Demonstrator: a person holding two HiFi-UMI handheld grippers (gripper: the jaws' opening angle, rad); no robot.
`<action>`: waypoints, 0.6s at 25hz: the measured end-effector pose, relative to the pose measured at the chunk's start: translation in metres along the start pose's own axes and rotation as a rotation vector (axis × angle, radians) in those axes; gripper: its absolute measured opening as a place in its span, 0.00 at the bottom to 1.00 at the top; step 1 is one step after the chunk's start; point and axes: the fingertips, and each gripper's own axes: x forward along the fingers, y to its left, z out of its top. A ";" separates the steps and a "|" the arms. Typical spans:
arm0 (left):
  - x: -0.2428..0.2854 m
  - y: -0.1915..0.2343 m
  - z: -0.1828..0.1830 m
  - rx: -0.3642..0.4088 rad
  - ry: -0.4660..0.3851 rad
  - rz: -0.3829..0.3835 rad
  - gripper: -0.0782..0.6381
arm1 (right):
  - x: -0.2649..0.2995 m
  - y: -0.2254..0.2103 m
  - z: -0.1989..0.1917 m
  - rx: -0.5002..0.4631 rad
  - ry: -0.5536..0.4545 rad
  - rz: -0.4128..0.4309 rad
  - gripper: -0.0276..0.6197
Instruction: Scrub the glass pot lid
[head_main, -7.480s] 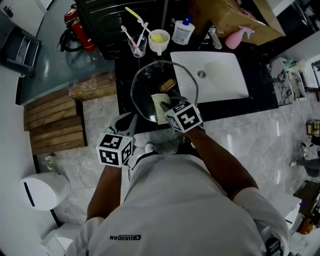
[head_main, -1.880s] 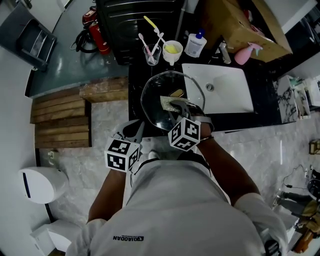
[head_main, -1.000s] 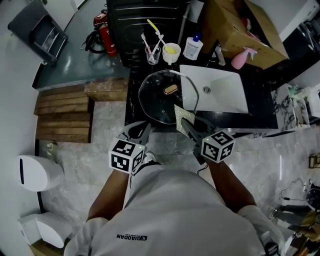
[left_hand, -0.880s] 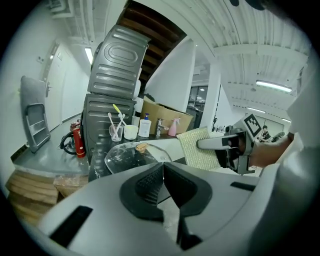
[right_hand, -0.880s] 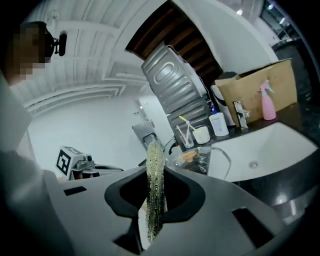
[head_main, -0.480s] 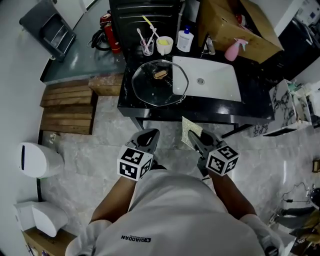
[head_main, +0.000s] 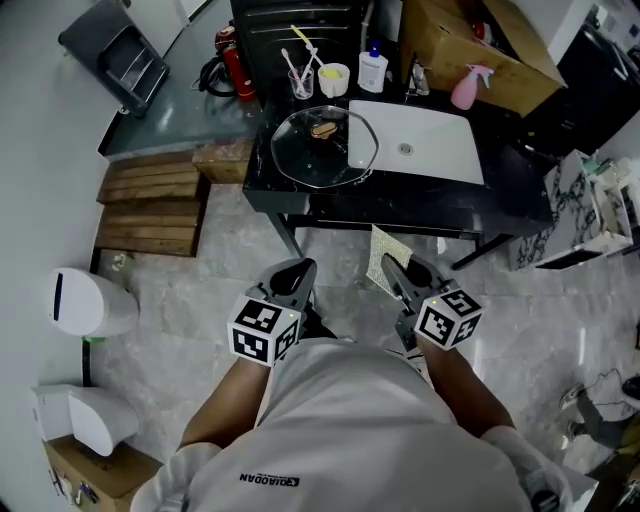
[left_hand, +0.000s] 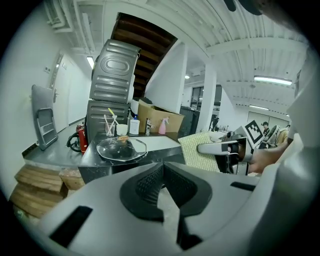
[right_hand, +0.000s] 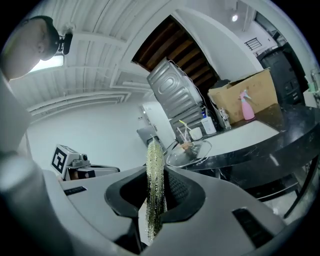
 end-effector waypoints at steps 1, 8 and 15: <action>-0.004 -0.003 -0.001 -0.008 0.000 0.001 0.13 | -0.002 0.003 -0.002 0.005 0.000 0.005 0.17; -0.023 -0.015 -0.001 -0.031 0.002 0.001 0.13 | -0.015 0.028 -0.010 -0.018 0.009 0.029 0.17; -0.022 -0.012 0.012 -0.002 -0.017 -0.031 0.13 | -0.018 0.036 -0.005 -0.016 -0.011 -0.001 0.17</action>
